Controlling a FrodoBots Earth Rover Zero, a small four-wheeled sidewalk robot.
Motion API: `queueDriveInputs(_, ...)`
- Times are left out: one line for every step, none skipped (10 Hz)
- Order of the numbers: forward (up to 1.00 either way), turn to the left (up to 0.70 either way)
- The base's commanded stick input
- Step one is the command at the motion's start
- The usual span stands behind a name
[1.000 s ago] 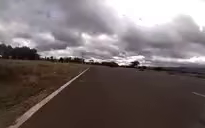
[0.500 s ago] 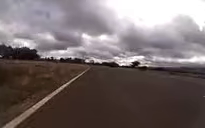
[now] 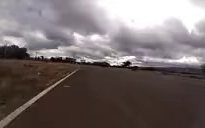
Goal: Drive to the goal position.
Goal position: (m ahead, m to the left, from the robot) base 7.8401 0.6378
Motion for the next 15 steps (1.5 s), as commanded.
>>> queueDriveInputs(0.85, 0.04)
queueDriveInputs(0.85, 0.04)
queueDriveInputs(0.85, 0.04)
queueDriveInputs(0.85, 0.04)
queueDriveInputs(0.85, 0.04)
queueDriveInputs(0.85, 0.04)
queueDriveInputs(0.85, 0.04)
queueDriveInputs(0.85, 0.04)
queueDriveInputs(0.85, 0.04)
queueDriveInputs(0.85, 0.04)
queueDriveInputs(0.85, 0.04)
queueDriveInputs(0.85, 0.04)
queueDriveInputs(0.85, 0.04)
queueDriveInputs(0.85, 0.04)
queueDriveInputs(0.85, 0.04)
